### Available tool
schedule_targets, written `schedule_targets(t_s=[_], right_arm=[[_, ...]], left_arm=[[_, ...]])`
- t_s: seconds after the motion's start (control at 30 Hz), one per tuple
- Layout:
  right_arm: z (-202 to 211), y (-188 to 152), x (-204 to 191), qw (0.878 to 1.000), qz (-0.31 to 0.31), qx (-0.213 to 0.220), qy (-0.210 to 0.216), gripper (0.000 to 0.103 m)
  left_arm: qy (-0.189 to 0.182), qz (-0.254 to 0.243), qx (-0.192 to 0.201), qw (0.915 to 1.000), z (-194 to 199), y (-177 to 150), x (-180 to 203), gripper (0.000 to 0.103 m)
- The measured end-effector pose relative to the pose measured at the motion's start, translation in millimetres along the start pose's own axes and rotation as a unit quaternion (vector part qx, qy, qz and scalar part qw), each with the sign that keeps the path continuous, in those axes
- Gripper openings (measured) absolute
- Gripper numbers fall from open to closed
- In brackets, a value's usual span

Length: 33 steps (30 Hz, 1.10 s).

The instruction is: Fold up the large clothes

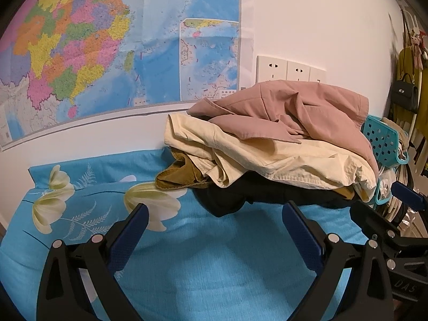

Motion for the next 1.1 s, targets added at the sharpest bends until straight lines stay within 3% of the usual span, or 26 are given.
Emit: schedule_targets(t_s=[1.1], right_arm=[[3.0, 3.4, -2.5, 1.000, 0.012, 0.009, -0.004, 0.098]], left_arm=[[0.000, 0.006, 0.003, 1.0000, 3.2, -0.2, -3.6, 0.096]])
Point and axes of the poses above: each gripper's, at about its wrist camera, not at the fingertips, and z roughly against the way its jaws point, x to its right, y to its top, the point moved 6 cm from there along -z, roughly the way its jaws point, and after that the axes turned 3 degrees about x, right-handed, at the moved point
